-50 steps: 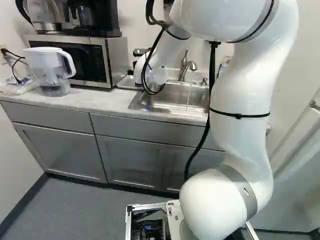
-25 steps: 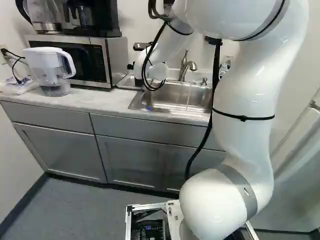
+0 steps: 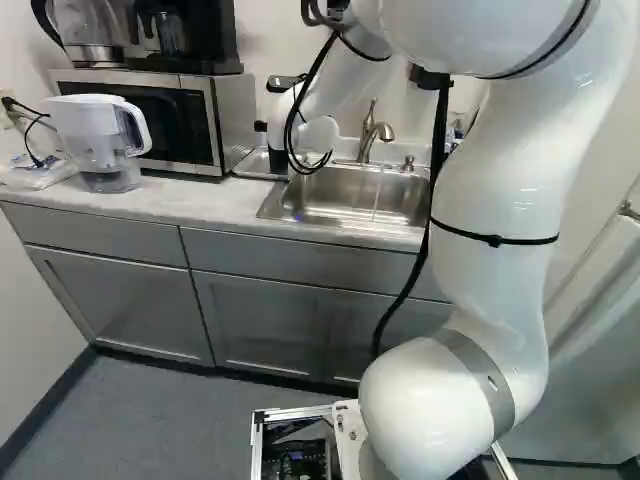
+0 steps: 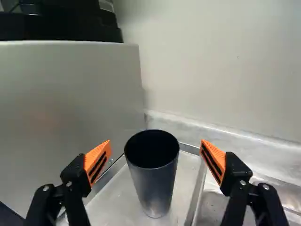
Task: Rinse the cup and place it in the tray
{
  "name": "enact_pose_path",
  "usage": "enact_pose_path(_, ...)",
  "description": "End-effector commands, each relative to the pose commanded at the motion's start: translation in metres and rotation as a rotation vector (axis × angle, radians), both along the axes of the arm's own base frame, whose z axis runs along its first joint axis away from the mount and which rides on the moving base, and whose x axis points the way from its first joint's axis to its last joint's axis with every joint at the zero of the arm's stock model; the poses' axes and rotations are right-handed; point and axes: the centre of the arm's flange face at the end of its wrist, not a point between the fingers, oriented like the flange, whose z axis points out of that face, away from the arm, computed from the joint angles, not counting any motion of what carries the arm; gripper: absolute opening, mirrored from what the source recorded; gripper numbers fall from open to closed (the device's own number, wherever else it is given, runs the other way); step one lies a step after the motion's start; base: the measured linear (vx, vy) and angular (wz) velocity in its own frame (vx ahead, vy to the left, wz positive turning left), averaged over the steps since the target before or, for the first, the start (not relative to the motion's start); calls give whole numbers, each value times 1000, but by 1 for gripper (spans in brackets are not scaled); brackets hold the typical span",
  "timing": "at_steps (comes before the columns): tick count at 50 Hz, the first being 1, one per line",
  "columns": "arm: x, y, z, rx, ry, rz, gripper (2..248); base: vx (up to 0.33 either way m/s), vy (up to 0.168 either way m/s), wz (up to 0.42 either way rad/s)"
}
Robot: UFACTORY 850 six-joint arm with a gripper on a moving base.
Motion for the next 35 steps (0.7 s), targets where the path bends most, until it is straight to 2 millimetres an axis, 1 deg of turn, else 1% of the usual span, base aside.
enact_pose_path(26,-1,-1,28,11,-40,-1,247,0,0,0)
enact_pose_path(35,-3,-9,38,15,-57,-13,247,0,0,0)
